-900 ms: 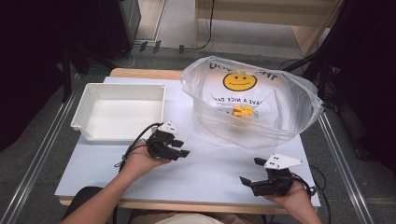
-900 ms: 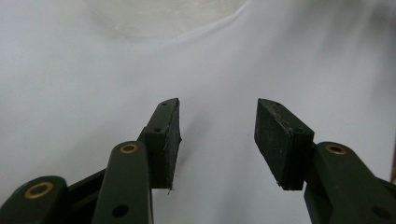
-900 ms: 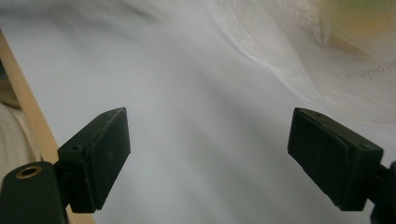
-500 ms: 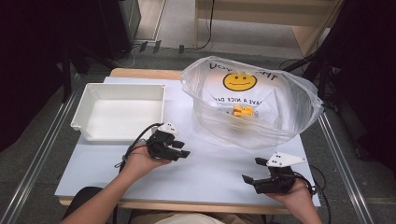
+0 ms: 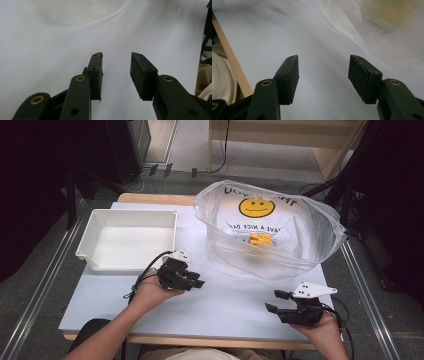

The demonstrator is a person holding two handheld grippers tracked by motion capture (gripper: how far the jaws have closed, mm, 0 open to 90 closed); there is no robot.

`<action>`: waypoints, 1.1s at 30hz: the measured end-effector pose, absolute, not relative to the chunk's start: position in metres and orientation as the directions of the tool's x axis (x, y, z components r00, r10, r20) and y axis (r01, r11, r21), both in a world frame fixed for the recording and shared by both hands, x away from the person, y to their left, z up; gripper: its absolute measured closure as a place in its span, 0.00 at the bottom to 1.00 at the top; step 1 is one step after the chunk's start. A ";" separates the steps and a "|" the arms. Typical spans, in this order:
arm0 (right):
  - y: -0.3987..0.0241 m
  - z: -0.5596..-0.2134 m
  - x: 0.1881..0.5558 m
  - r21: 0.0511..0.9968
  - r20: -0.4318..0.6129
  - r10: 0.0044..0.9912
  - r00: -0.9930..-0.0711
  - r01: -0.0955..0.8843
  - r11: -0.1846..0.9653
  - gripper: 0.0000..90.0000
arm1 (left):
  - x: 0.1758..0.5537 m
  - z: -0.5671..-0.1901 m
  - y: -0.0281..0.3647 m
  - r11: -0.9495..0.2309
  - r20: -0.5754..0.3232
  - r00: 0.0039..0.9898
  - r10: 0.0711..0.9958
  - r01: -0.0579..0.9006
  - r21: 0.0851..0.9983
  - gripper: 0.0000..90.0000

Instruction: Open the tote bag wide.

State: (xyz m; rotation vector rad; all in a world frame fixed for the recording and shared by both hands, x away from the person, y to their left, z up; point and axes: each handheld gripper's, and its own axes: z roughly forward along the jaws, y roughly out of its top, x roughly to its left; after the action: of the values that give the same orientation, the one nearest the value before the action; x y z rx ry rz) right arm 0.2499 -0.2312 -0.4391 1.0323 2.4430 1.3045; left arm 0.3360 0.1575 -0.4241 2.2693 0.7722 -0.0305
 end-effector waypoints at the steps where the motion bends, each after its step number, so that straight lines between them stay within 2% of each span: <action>1: -0.232 -0.439 0.250 0.789 0.159 0.654 -0.740 0.493 0.367 0.47 | 0.336 -0.425 0.157 -0.553 -0.242 0.818 0.522 0.540 0.634 0.70; 9: -0.234 -0.439 0.249 0.787 0.146 0.661 -0.736 0.492 0.373 0.48 | 0.338 -0.425 0.155 -0.570 -0.231 0.824 0.516 0.533 0.626 0.70; 19: -0.240 -0.437 0.256 0.760 0.210 0.649 -0.731 0.540 0.363 0.51 | 0.342 -0.420 0.152 -0.568 -0.253 0.828 0.500 0.534 0.626 0.81; 26: -0.244 -0.435 0.256 0.774 0.206 0.653 -0.729 0.530 0.347 0.51 | 0.343 -0.421 0.155 -0.564 -0.260 0.826 0.501 0.539 0.625 0.80; 28: -0.246 -0.435 0.255 0.778 0.208 0.651 -0.730 0.527 0.342 0.51 | 0.342 -0.421 0.156 -0.556 -0.265 0.817 0.512 0.551 0.622 0.75; 33: -0.248 -0.433 0.254 0.773 0.215 0.659 -0.720 0.538 0.336 0.51 | 0.343 -0.420 0.156 -0.549 -0.279 0.804 0.525 0.570 0.611 0.71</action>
State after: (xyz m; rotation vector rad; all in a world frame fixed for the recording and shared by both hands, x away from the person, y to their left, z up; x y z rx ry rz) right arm 0.2543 -0.2480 -0.4335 1.1071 2.4533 1.3357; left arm 0.3433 0.1559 -0.4203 2.2689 0.8031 -0.0816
